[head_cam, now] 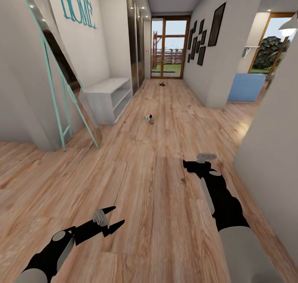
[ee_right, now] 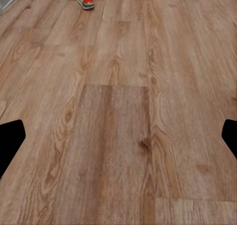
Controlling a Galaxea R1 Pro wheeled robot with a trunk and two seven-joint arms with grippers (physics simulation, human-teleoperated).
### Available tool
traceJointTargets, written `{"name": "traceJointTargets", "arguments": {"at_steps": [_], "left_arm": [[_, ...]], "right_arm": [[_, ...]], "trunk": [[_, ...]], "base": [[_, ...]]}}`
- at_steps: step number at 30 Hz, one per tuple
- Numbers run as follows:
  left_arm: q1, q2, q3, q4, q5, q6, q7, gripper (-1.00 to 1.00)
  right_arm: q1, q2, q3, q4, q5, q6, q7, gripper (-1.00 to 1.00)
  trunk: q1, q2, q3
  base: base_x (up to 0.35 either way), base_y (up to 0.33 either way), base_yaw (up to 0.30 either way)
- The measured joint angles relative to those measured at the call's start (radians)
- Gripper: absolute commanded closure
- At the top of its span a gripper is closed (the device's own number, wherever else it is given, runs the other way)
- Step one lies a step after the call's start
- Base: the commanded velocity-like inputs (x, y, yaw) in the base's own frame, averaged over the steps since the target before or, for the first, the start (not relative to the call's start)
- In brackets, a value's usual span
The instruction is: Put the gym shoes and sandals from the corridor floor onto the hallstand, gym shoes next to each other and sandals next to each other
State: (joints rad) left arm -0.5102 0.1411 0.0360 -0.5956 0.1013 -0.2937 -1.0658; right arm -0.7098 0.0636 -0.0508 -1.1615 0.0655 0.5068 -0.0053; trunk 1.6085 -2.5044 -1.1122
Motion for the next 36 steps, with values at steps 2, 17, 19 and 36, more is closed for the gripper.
{"name": "traceJointTargets", "arguments": {"at_steps": [2, 17, 19, 36], "left_arm": [[0.000, 0.000, 0.000, 0.001, 0.000, 0.000, 0.000, -1.00], [0.000, 0.000, 0.001, 0.000, 0.000, 0.000, 0.000, -1.00], [0.000, 0.000, 0.002, 0.000, 0.000, 0.000, 0.000, -1.00], [0.000, 0.000, 0.002, 0.000, 0.001, 0.000, 0.000, -1.00]], "right_arm": [[0.000, 0.000, 0.000, 0.000, 0.000, 0.000, 0.000, -1.00], [0.000, -0.001, -0.001, -0.001, -0.001, 0.007, 0.001, -1.00], [0.000, -0.001, -0.002, -0.001, -0.001, 0.007, 0.001, -1.00], [0.000, -0.002, -0.003, -0.002, -0.001, 0.006, 0.003, -1.00]], "trunk": [[0.000, 0.000, 0.002], [0.000, 0.000, 0.005], [0.000, 0.000, 0.005], [0.000, 0.000, 0.005]], "base": [[0.345, 0.000, 0.000], [0.345, 0.000, 0.000], [0.345, 0.000, 0.000], [0.346, 0.000, 0.000]]}}
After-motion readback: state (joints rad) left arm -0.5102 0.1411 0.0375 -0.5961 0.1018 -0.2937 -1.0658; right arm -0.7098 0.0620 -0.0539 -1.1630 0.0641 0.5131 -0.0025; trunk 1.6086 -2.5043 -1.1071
